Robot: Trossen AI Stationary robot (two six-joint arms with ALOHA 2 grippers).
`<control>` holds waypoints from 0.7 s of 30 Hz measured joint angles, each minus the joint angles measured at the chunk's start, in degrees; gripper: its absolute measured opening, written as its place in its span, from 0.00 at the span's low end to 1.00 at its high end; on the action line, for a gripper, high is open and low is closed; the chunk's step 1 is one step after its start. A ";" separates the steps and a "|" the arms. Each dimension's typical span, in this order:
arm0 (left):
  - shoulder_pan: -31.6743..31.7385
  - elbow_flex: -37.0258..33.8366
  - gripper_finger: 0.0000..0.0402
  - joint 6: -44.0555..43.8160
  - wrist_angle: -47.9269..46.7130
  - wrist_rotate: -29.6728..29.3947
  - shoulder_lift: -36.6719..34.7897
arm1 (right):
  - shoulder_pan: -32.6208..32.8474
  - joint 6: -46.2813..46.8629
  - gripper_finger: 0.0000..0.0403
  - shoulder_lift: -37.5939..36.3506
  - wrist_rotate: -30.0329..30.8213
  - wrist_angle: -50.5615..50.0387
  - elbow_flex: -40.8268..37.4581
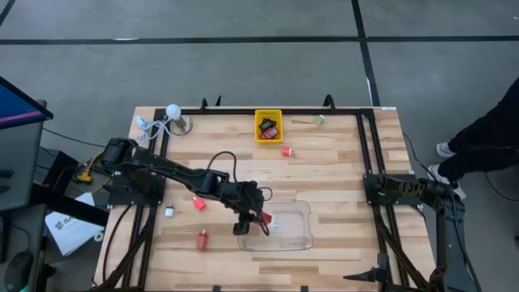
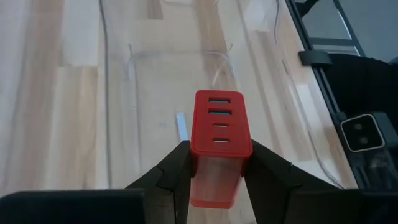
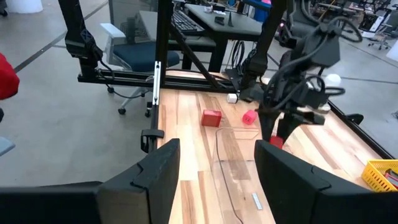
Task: Pick & Place Office items
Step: Put the red charger adapter on the top into the transparent bin, then put the red charger adapter into the transparent bin
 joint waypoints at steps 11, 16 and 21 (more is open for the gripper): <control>-0.03 -0.04 0.72 -0.49 3.46 -2.10 0.16 | 0.09 0.02 0.50 0.00 -0.07 -0.15 0.00; -1.20 -0.04 0.86 0.74 4.14 -1.99 -2.59 | 0.09 0.06 0.50 0.02 -0.09 0.00 0.00; -4.05 0.02 0.80 -0.59 -1.07 -6.24 -10.84 | 0.13 0.16 0.50 0.02 -0.09 0.05 0.00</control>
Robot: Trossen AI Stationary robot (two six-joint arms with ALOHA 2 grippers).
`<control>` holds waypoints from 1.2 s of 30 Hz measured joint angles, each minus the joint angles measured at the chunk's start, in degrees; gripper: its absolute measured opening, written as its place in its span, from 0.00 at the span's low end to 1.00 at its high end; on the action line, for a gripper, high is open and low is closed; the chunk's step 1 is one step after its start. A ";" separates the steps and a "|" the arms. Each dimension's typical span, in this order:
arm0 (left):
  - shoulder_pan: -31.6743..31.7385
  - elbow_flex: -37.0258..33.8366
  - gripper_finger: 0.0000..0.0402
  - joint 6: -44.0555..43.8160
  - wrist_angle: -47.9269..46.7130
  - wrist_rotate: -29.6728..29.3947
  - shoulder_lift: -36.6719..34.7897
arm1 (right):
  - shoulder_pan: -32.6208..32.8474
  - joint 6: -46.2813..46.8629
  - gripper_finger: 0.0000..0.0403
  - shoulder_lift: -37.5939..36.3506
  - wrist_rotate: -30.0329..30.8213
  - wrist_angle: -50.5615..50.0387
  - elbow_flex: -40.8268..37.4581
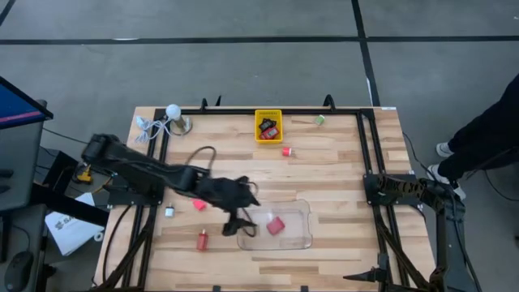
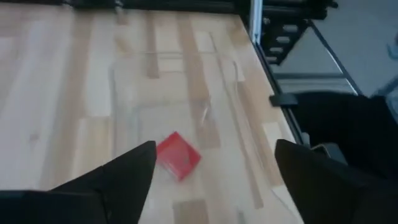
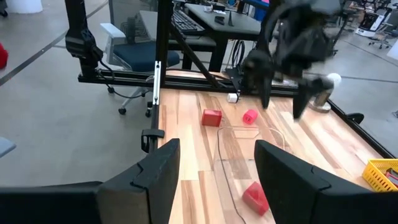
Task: Pick & Place Office items
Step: Put the red charger adapter into the transparent bin
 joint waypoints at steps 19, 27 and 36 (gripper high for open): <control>-17.88 -0.07 0.64 -59.83 -39.93 -2.33 -0.28 | -0.17 -0.03 0.50 0.00 -0.02 0.38 0.00; -16.58 -0.07 0.66 -74.06 -41.13 1.44 5.84 | -0.09 -1.64 0.50 0.00 -0.09 0.17 0.00; -21.03 -0.07 0.66 -87.19 -41.86 2.81 9.29 | 0.84 -2.94 0.50 -0.05 -1.51 0.22 0.00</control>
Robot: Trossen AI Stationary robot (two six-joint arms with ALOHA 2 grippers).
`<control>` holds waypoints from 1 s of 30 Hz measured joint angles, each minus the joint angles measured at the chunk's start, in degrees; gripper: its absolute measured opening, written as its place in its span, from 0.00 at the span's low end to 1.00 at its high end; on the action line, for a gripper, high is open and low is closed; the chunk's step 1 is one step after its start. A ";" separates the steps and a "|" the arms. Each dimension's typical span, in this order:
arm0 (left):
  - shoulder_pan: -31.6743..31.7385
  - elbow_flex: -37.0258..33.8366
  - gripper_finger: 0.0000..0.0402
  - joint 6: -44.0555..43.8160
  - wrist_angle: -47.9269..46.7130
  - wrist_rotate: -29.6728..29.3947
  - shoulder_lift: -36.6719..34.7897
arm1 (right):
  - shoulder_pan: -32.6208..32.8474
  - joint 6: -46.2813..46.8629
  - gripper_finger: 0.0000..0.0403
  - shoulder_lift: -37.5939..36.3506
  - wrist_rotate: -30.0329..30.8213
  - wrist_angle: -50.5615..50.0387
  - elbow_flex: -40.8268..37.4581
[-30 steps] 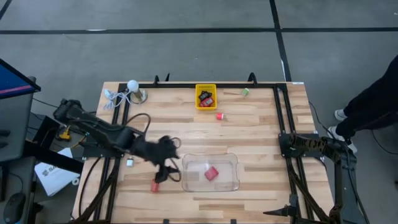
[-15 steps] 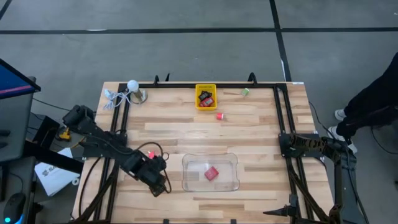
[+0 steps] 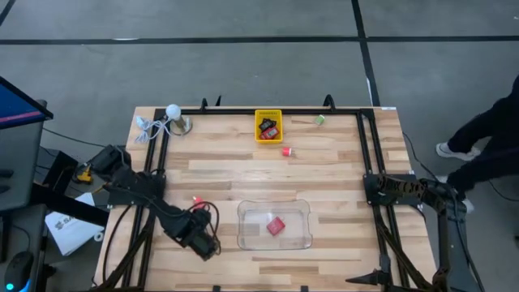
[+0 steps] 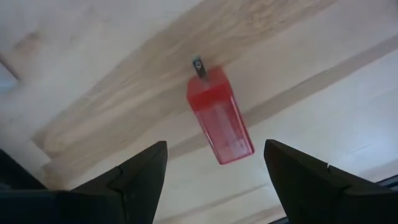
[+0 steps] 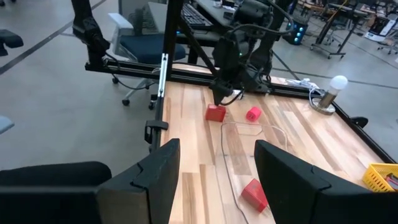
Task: Pick & Place Office items
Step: Put the red charger adapter into the transparent bin
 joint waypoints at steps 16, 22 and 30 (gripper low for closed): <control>-0.89 -11.09 0.57 -4.45 15.34 -0.95 0.04 | 0.54 -1.13 0.50 -0.54 0.50 0.41 0.04; -0.89 -12.55 0.26 0.30 21.63 0.61 0.02 | 0.52 -1.13 0.50 -0.52 0.61 0.44 0.04; -0.89 -12.61 0.27 15.08 29.35 -2.36 -6.19 | 0.52 -1.13 0.50 -0.52 0.63 0.69 0.05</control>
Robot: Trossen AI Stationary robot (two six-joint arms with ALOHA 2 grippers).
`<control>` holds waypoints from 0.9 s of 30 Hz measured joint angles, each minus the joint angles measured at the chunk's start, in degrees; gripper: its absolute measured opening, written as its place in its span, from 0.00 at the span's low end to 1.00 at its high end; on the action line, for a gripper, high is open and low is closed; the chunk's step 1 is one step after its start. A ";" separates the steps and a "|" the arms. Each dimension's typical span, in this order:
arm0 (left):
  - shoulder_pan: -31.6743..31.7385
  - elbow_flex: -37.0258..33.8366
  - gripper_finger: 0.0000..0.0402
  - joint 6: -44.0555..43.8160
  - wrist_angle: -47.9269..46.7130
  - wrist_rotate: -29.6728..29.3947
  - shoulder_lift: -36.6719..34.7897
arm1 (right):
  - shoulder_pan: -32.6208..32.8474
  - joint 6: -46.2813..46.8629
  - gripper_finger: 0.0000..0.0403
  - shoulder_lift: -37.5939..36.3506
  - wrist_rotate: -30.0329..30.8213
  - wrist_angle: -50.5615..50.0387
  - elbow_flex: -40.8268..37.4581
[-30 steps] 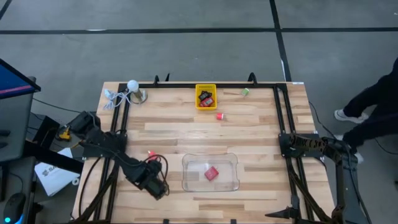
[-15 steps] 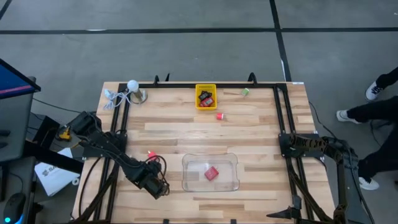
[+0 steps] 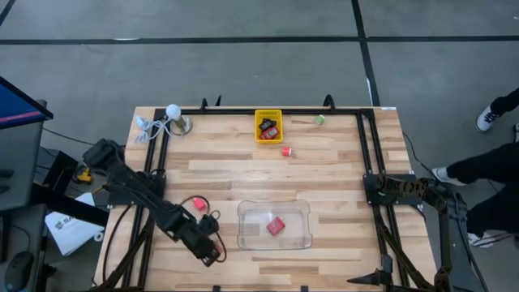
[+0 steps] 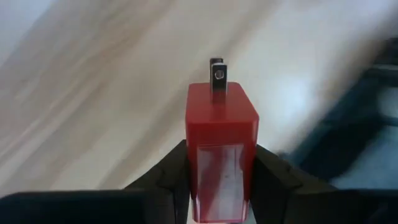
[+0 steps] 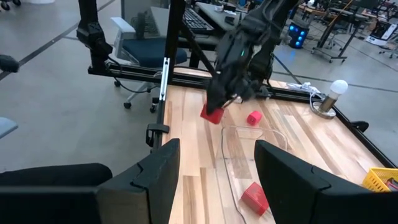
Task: Pick & Place Office items
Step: Put the red charger adapter into the transparent bin
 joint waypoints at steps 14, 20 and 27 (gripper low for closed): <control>9.17 5.36 0.27 29.23 26.93 -0.66 0.50 | -0.02 -0.61 0.50 -0.19 -0.01 0.13 0.00; 18.82 13.57 0.27 44.59 17.45 4.17 6.67 | 0.11 -1.01 0.50 -0.26 0.00 0.15 0.00; 22.71 14.69 0.27 46.19 5.21 3.67 7.58 | 1.85 -0.14 0.50 -0.28 0.43 0.41 0.00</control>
